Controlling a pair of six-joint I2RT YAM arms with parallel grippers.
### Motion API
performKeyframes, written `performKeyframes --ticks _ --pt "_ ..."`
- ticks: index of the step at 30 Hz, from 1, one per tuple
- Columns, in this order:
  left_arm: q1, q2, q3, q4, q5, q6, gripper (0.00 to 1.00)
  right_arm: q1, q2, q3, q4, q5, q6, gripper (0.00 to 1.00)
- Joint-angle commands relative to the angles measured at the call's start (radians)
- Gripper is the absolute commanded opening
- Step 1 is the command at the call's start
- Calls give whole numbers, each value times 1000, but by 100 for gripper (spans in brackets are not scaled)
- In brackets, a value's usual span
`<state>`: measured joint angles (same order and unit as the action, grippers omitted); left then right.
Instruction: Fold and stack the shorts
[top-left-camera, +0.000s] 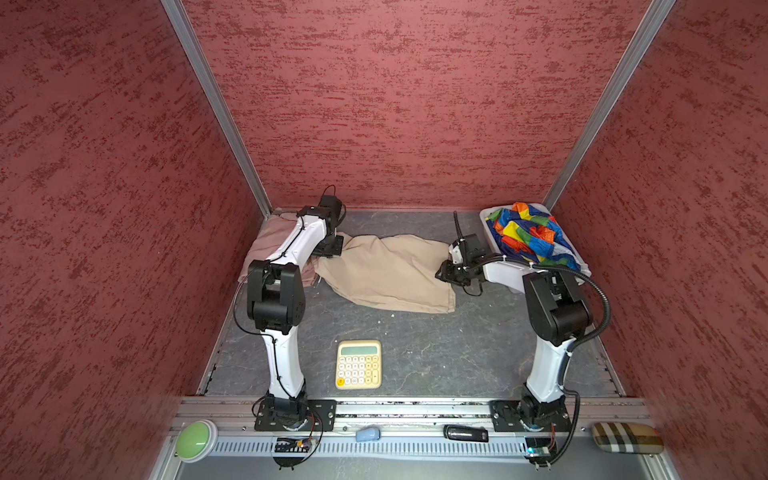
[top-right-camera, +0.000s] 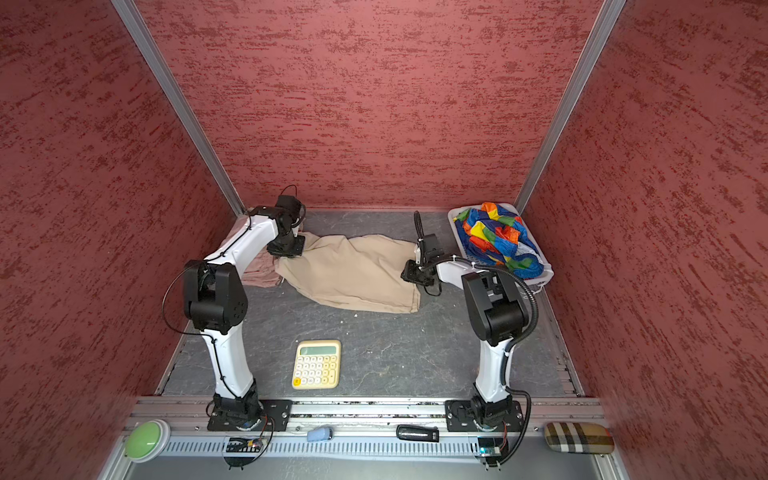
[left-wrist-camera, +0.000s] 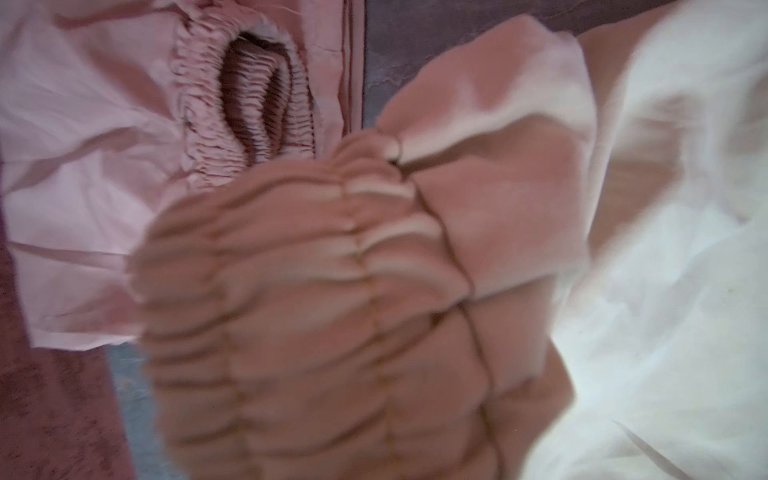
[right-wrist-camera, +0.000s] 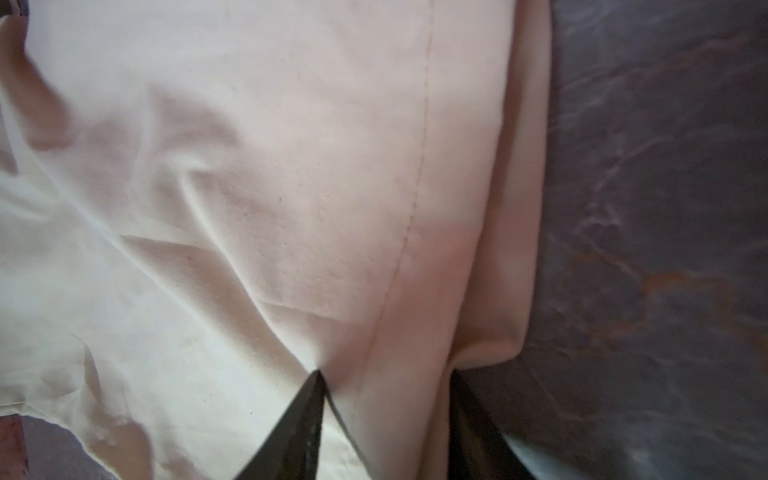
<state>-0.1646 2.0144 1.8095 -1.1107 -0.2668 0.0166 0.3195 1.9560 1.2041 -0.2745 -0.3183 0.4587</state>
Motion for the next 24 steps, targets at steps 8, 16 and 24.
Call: performKeyframes --ticks 8,16,24 --pt "-116 37 250 -228 -116 -17 0 85 97 92 -47 44 47 34" --pt "-283 160 430 -313 -29 -80 0 90 104 97 -34 32 53 34" --pt "-353 309 553 -320 115 -157 0 92 104 80 -7 0 55 33"
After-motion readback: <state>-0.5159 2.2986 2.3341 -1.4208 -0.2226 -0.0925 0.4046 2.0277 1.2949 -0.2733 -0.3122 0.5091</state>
